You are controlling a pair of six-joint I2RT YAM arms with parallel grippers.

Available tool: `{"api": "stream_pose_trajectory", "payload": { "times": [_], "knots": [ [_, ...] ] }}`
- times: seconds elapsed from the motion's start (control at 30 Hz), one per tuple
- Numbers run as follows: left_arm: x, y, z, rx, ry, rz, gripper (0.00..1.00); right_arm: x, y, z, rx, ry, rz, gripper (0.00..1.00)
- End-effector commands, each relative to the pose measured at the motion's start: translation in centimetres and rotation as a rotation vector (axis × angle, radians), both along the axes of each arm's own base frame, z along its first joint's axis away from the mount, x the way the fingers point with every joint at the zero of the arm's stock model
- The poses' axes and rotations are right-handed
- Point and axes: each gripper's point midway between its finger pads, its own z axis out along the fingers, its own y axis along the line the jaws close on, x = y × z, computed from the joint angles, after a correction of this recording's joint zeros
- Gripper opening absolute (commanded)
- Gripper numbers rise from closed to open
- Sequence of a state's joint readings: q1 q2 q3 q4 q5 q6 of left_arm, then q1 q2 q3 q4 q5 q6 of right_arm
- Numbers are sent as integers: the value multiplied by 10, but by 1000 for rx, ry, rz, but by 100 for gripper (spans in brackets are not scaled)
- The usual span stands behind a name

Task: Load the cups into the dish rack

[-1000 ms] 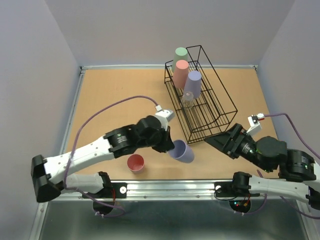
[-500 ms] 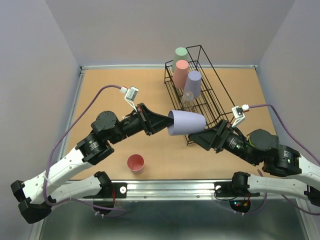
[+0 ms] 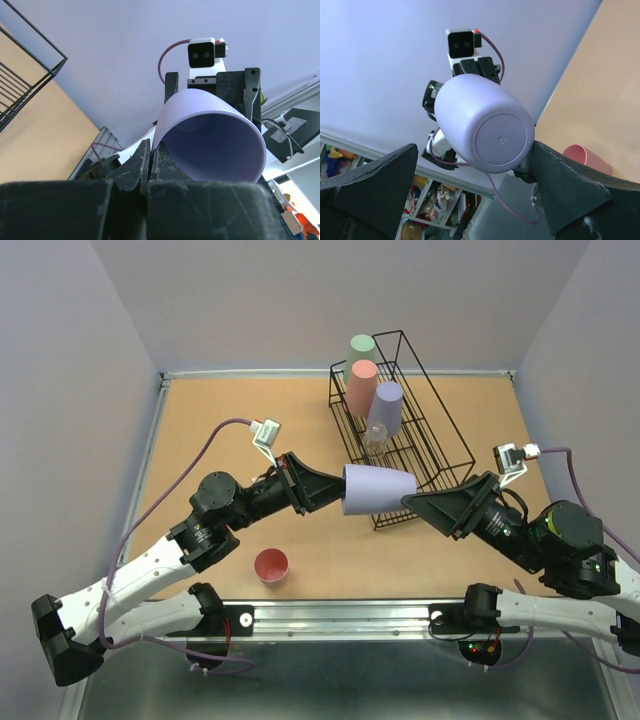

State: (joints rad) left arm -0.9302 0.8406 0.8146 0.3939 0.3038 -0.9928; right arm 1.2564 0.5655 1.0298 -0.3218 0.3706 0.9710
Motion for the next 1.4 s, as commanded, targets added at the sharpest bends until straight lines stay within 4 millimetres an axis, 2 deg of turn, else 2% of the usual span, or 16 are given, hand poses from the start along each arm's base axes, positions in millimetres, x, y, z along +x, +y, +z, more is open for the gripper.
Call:
{"api": "stream_pose_trajectory", "payload": {
  "times": [0.0, 0.17, 0.53, 0.77, 0.8, 1.0, 1.17, 1.2, 1.23, 1.3, 1.33, 1.37],
  "knots": [
    [-13, 6, 25, -116, -45, -50, 0, 2, -13, 32, 113, -50, -33, 99],
    [-16, 5, 24, -130, -42, -69, 0, 5, -12, 34, 118, -45, -51, 99],
    [-10, 4, 23, -139, -25, -49, 0, 2, 15, 28, 56, -58, 16, 95],
    [-9, 2, 19, -133, -16, -50, 0, 4, 6, 31, 77, -63, -14, 87],
    [-8, 2, 16, -129, -11, -45, 0, 5, 5, 29, 78, -61, -20, 85],
    [-5, 4, 10, -129, 14, -30, 0, 6, 2, 27, 84, -54, -32, 54],
    [-2, 2, 6, -116, 25, -23, 0, 7, 4, 27, 77, -55, -33, 48],
    [-2, 2, 5, -113, 25, -23, 0, 7, 4, 27, 76, -55, -33, 46],
    [-1, 0, 4, -106, 28, -23, 1, 7, 4, 28, 77, -53, -33, 40],
    [-1, -1, 2, -95, 25, -25, 10, 8, 5, 28, 73, -57, -37, 30],
    [0, -1, 1, -91, 27, -23, 23, 8, 5, 29, 76, -56, -38, 16],
    [1, -1, 0, -85, 27, -20, 30, 9, 5, 28, 71, -57, -43, 8]
  ]
}}
